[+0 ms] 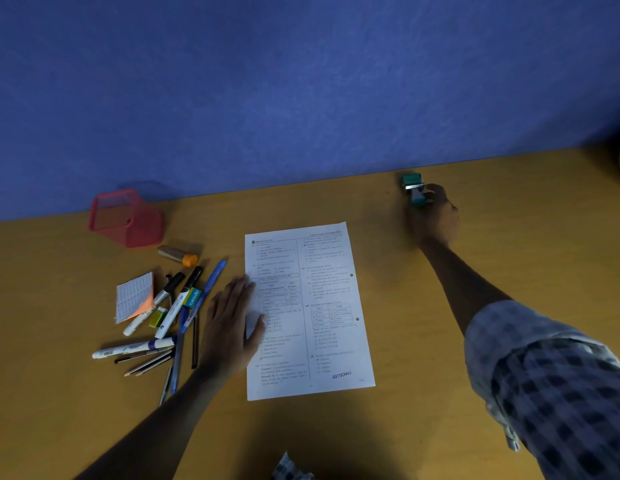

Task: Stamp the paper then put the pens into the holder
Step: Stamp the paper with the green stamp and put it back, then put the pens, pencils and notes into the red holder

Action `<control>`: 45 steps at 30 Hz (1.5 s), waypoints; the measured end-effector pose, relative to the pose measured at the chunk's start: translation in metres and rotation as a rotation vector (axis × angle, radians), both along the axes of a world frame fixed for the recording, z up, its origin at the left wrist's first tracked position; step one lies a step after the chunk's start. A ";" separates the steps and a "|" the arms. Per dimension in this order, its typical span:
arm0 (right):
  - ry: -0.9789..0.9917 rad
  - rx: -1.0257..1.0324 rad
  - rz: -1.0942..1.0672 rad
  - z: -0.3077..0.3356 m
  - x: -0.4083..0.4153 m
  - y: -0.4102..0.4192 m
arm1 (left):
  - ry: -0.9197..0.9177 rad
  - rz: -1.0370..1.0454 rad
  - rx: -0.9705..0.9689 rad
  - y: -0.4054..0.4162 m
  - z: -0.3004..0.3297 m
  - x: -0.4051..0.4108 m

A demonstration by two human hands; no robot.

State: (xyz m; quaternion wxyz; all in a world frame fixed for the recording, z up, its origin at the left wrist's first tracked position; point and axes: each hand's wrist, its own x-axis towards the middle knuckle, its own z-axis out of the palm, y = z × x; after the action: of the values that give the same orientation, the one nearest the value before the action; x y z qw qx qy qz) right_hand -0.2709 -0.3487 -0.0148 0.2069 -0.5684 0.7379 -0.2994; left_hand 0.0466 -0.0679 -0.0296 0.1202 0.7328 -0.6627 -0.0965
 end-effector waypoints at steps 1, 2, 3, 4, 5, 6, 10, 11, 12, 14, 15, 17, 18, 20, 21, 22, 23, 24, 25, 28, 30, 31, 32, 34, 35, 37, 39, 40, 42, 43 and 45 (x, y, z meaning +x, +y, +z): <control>-0.010 -0.004 0.002 0.000 -0.001 0.000 | 0.000 0.000 0.001 0.000 0.000 0.000; -0.021 -0.004 0.000 0.000 -0.002 0.001 | -0.002 0.000 0.003 0.000 0.000 0.000; -0.032 -0.002 -0.007 0.001 -0.002 0.001 | -0.006 0.001 0.007 0.000 -0.001 0.001; -0.043 0.008 -0.020 0.002 -0.002 0.003 | -0.010 0.002 0.011 0.000 -0.001 0.001; -0.056 0.017 -0.032 0.003 -0.001 0.004 | -0.013 0.003 0.016 0.000 -0.001 0.001; -0.064 0.021 -0.039 0.004 0.000 0.006 | -0.015 0.004 0.018 0.000 -0.001 0.002; -0.060 -0.025 0.003 0.007 0.001 0.025 | -0.016 0.003 0.024 0.001 0.001 0.002; -0.058 -0.029 0.028 0.006 0.000 0.032 | -0.015 0.003 0.023 0.001 0.002 0.002; -0.061 -0.029 0.055 0.005 0.000 0.039 | -0.013 0.003 0.022 0.002 0.003 0.002; -0.071 -0.019 0.116 0.002 -0.001 0.057 | -0.009 0.000 0.022 0.002 0.004 0.001; -0.077 -0.011 0.153 0.002 -0.002 0.067 | -0.009 -0.004 0.024 0.002 0.004 0.001; -0.076 -0.002 0.262 0.003 -0.003 0.089 | -0.012 -0.010 0.028 0.002 0.004 0.001; -0.056 -0.004 0.342 0.004 -0.003 0.101 | -0.013 -0.011 0.028 0.003 0.004 0.002; 0.013 -0.004 0.509 0.003 -0.001 0.122 | -0.014 -0.012 0.031 0.003 0.003 0.003; 0.051 0.009 0.571 0.002 -0.001 0.130 | -0.014 -0.012 0.034 0.003 0.002 0.003; 0.083 0.031 0.617 0.002 0.001 0.139 | -0.013 -0.013 0.036 0.003 0.002 0.003; 0.104 0.052 0.654 0.003 0.003 0.147 | -0.012 -0.013 0.040 0.003 0.002 0.003; 0.125 0.065 0.689 0.004 0.005 0.156 | -0.011 -0.014 0.043 0.003 0.002 0.004; 0.158 0.067 0.725 0.006 0.008 0.166 | -0.011 -0.015 0.047 0.004 0.002 0.004; 0.309 0.083 0.819 0.004 0.010 0.186 | 0.007 -0.024 0.055 0.004 0.003 0.004; 0.353 0.108 0.834 0.000 0.009 0.193 | 0.037 -0.023 0.059 0.005 0.003 0.003; 0.352 0.111 0.830 0.000 0.009 0.195 | 0.047 -0.020 0.060 0.006 0.003 0.003; 0.349 0.109 0.823 0.000 0.009 0.196 | 0.050 -0.017 0.061 0.007 0.003 0.002; 0.347 0.104 0.806 0.000 0.011 0.198 | 0.041 -0.021 0.068 0.009 0.002 0.002; 0.349 0.103 0.798 -0.001 0.013 0.198 | 0.036 -0.026 0.076 0.009 0.002 0.002; 0.350 0.110 0.790 -0.002 0.014 0.199 | 0.039 -0.033 0.090 0.009 0.002 0.002; 0.347 0.129 0.787 -0.002 0.015 0.198 | 0.045 -0.040 0.102 0.008 0.002 0.004; 0.344 0.136 0.785 -0.001 0.015 0.198 | 0.052 -0.042 0.105 0.008 0.002 0.004; 0.323 0.128 0.769 0.000 0.016 0.197 | 0.084 -0.028 0.106 0.008 0.004 0.005; 0.305 0.118 0.751 0.001 0.017 0.197 | 0.102 -0.015 0.104 0.008 0.006 0.005; 0.300 0.075 0.712 0.003 0.023 0.198 | 0.101 0.003 0.082 0.010 0.012 0.007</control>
State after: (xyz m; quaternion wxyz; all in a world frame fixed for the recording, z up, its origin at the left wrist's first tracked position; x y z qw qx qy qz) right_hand -0.2474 -0.1505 -0.0118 0.2082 -0.8186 0.5268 -0.0948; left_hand 0.0533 -0.0582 -0.0174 0.1236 0.7324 -0.6500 -0.1604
